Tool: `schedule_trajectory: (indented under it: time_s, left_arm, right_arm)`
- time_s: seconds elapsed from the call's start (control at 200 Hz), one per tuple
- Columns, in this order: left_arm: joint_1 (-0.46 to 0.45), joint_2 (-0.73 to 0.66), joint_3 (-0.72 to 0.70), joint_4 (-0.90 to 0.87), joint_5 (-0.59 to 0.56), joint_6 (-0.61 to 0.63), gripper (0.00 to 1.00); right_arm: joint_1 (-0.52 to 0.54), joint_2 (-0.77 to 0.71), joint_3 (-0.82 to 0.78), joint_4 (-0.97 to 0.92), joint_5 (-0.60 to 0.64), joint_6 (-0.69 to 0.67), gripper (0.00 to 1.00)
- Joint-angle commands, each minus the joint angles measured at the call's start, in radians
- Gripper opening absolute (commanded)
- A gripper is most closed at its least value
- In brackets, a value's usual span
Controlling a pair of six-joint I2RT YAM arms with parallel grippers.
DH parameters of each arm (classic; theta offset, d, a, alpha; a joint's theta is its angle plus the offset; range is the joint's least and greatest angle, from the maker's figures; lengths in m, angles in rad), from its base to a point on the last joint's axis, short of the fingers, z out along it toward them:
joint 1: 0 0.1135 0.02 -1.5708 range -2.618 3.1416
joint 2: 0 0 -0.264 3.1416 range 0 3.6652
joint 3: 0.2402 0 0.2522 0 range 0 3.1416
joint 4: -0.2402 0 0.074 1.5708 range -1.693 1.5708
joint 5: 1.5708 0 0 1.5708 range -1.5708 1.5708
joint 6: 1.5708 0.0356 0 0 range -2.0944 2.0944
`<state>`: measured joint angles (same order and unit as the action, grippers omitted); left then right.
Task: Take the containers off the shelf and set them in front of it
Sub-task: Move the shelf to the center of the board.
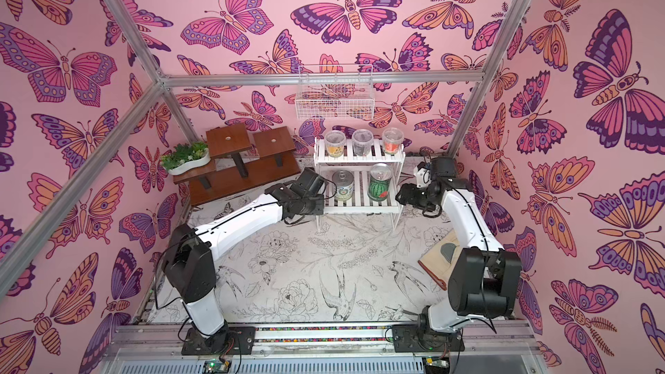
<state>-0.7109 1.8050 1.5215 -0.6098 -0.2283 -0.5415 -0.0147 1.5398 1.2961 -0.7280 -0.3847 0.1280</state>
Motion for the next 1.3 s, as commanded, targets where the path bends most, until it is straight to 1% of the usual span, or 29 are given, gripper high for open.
schedule_trajectory:
  time_s: [0.0, 0.19, 0.32, 0.376, 0.476, 0.561, 0.611, 0.736, 0.911, 1.297]
  left_arm:
    - [0.018, -0.021, -0.038, -0.058, -0.051, 0.012, 0.37]
    - [0.017, -0.027, -0.051, -0.058, -0.053, 0.007, 0.32]
    - [0.018, -0.034, -0.065, -0.059, -0.061, 0.002, 0.32]
    - [0.017, -0.038, -0.073, -0.058, -0.067, 0.002, 0.30]
    - [0.018, -0.050, -0.091, -0.058, -0.087, -0.014, 0.26]
    - [0.019, -0.067, -0.113, -0.058, -0.109, -0.024, 0.23]
    - [0.019, -0.075, -0.126, -0.059, -0.116, -0.025, 0.23]
    - [0.025, -0.098, -0.157, -0.059, -0.130, -0.026, 0.22]
    - [0.047, -0.128, -0.195, -0.059, -0.157, -0.021, 0.19]
    - [0.148, -0.176, -0.242, -0.058, -0.190, 0.034, 0.17]
  right_arm:
    - [0.006, -0.009, -0.001, -0.030, 0.024, -0.011, 0.64]
    - [0.022, 0.001, -0.019, -0.027, 0.038, -0.010, 0.45]
    - [0.051, 0.015, -0.015, -0.024, 0.051, -0.012, 0.44]
    - [0.063, 0.020, -0.014, -0.025, 0.059, -0.013, 0.42]
    - [0.077, 0.020, -0.014, -0.024, 0.072, -0.009, 0.30]
    - [0.088, 0.020, -0.015, -0.019, 0.075, -0.004, 0.22]
    - [0.095, 0.049, -0.015, -0.018, 0.078, -0.002, 0.17]
    - [0.118, 0.060, -0.011, -0.019, 0.092, 0.003, 0.08]
    - [0.143, 0.068, -0.006, -0.009, 0.098, 0.019, 0.04]
    - [0.216, 0.128, 0.035, 0.036, 0.106, 0.061, 0.01]
